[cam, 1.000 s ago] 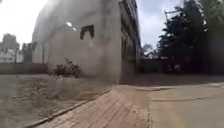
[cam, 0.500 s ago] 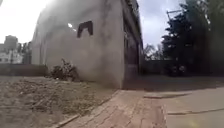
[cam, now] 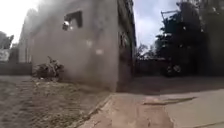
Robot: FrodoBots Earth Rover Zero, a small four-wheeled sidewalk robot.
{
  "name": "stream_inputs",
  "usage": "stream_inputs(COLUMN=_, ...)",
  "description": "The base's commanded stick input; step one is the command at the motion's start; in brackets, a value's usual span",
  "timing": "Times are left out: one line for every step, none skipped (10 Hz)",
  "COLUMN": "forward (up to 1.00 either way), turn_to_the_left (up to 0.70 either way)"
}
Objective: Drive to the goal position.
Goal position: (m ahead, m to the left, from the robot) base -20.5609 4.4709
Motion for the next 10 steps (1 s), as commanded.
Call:
stream_inputs(forward=1.00, turn_to_the_left=-0.34)
stream_inputs(forward=1.00, turn_to_the_left=-0.34)
stream_inputs(forward=1.00, turn_to_the_left=-0.34)
stream_inputs(forward=1.00, turn_to_the_left=-0.34)
stream_inputs(forward=1.00, turn_to_the_left=-0.34)
stream_inputs(forward=1.00, turn_to_the_left=-0.34)
stream_inputs(forward=1.00, turn_to_the_left=-0.34)
stream_inputs(forward=1.00, turn_to_the_left=-0.34)
stream_inputs(forward=1.00, turn_to_the_left=-0.34)
stream_inputs(forward=1.00, turn_to_the_left=-0.34)
